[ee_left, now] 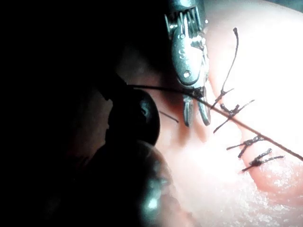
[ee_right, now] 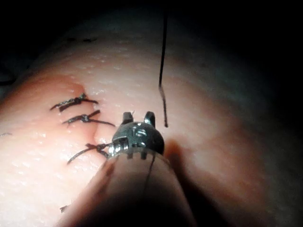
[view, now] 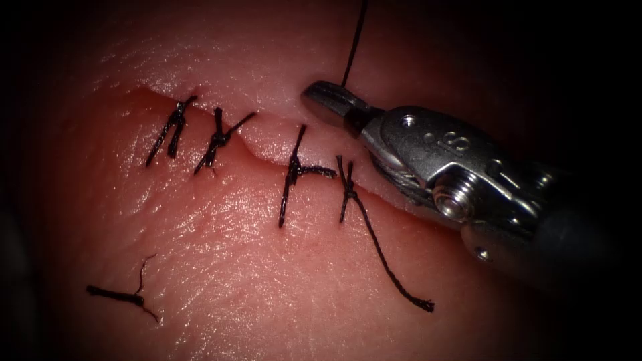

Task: Wound Closure
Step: Cut the suture with the right gripper, then set down the cut suture end from the left tool

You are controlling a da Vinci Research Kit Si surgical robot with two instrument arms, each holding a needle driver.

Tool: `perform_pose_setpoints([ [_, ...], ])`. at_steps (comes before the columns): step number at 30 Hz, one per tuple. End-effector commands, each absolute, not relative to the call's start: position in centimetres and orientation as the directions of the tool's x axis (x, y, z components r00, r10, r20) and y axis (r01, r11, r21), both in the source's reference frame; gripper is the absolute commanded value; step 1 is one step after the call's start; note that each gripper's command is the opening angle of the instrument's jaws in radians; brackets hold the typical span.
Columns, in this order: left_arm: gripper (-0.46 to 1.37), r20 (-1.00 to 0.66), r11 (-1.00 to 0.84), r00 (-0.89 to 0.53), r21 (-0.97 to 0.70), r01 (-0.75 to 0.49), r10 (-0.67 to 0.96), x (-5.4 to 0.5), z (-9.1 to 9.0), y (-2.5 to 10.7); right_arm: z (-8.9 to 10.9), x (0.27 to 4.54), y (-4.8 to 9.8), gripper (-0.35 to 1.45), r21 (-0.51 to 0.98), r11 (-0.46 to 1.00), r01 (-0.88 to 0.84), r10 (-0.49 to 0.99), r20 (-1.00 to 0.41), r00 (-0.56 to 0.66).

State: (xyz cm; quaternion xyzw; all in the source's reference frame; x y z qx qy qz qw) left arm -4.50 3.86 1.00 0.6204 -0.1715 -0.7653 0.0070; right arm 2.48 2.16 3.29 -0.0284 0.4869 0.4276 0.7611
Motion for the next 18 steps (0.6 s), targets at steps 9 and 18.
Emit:
perform_pose_setpoints([
  [9, -0.35, -0.949, -0.942, -0.217, 0.273, -0.196, -0.230, -4.61, 1.16, 3.90, 3.13, 1.94, 2.30, 0.84, 0.330, 0.633, -0.700, 0.612, -0.767, 0.192],
  [18, -0.35, -0.951, -0.942, -0.205, 0.272, -0.195, -0.232, -4.71, 1.54, 3.99, 2.92, 1.46, 2.41, 0.86, 0.296, 0.611, -0.734, 0.609, -0.768, 0.197],
])
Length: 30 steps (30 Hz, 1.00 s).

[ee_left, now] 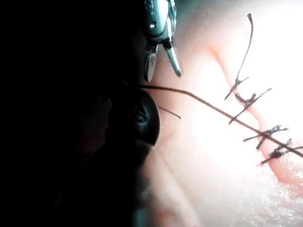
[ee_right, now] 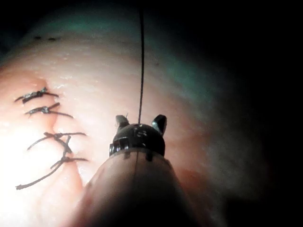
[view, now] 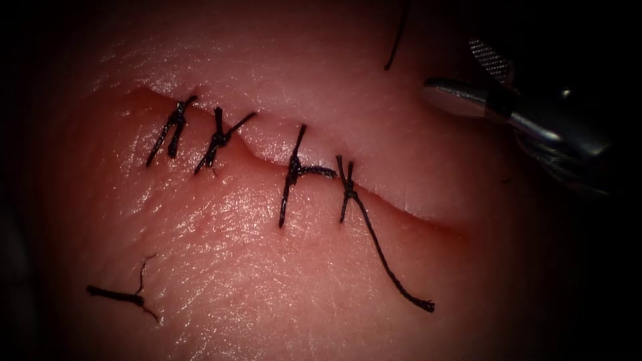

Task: Wound Closure
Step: Set down the cut suture end from the left tool

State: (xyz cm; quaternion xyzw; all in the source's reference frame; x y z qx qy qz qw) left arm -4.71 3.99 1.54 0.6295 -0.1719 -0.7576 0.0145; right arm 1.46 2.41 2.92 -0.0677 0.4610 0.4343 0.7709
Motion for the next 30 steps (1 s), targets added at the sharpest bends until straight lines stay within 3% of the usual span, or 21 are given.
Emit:
perform_pose_setpoints([
  [1, -0.35, -0.952, -0.943, -0.203, 0.269, -0.195, -0.229, -4.72, 1.6, 4.0, 2.9, 1.41, 2.4, 0.86, 0.293, 0.607, -0.739, 0.610, -0.768, 0.197],
  [18, -0.35, -0.975, -0.974, -0.205, 0.130, -0.187, -0.091, -4.94, 2.7, 3.5, 2.8, 1.31, 2.5, 0.84, 0.277, 0.586, -0.761, 0.606, -0.774, 0.184],
  [30, -0.35, -0.984, -0.986, -0.159, 0.101, -0.129, -0.080, -5.33, 2.5, 2.9, 2.8, 1.30, 2.4, 0.81, 0.278, 0.587, -0.760, 0.605, -0.774, 0.185],
])
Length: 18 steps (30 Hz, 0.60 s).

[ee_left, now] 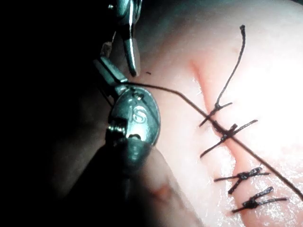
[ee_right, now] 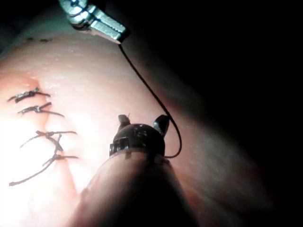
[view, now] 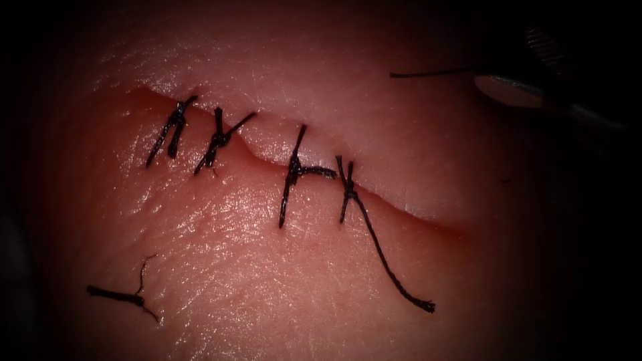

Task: Wound Closure
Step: Set down the cut suture end from the left tool

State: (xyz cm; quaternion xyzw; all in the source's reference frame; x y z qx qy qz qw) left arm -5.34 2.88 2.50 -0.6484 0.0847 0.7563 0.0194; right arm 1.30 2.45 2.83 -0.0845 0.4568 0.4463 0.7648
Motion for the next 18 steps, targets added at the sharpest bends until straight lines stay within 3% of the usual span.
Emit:
perform_pose_setpoints([
  [1, -0.35, -0.984, -0.988, -0.161, 0.096, -0.124, -0.076, -5.34, 2.49, 2.84, 2.83, 1.29, 2.45, 0.81, 0.278, 0.587, -0.760, 0.606, -0.774, 0.185],
  [18, -0.35, -0.968, -0.991, -0.249, -0.010, -0.136, 0.044, -5.15, 3.07, 2.36, 2.79, 1.21, 2.40, 0.79, 0.282, 0.594, -0.753, 0.607, -0.771, 0.190],
])
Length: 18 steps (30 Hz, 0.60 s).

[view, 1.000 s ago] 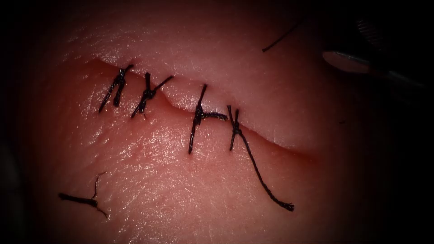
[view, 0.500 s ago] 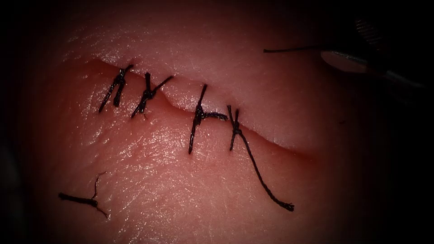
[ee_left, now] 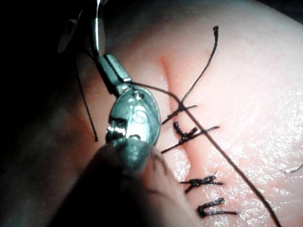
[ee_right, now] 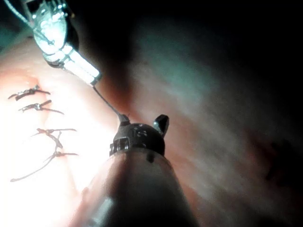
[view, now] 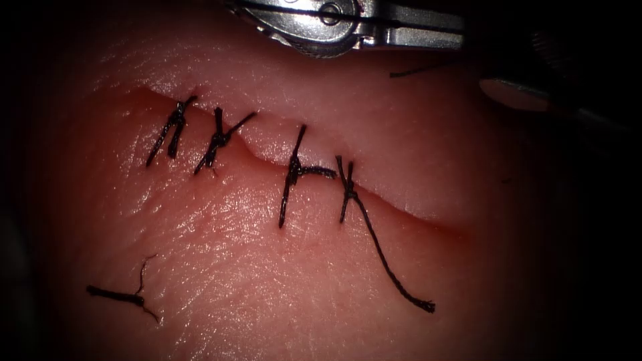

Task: Wound Closure
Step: Set down the cut suture end from the left tool

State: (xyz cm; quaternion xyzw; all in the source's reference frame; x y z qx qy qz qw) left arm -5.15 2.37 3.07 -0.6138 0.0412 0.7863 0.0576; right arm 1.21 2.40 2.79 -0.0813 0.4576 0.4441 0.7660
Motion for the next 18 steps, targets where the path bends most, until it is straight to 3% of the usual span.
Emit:
perform_pose_setpoints([
  [1, -0.35, -0.967, -0.990, -0.252, -0.015, -0.141, 0.051, -5.13, 3.12, 2.31, 2.78, 1.20, 2.40, 0.77, 0.283, 0.595, -0.753, 0.607, -0.771, 0.190],
  [18, -0.35, -0.914, -0.984, -0.373, -0.117, -0.133, 0.159, -4.84, 3.72, 2.39, 2.78, 1.22, 2.40, 0.77, 0.282, 0.593, -0.754, 0.608, -0.771, 0.190],
])
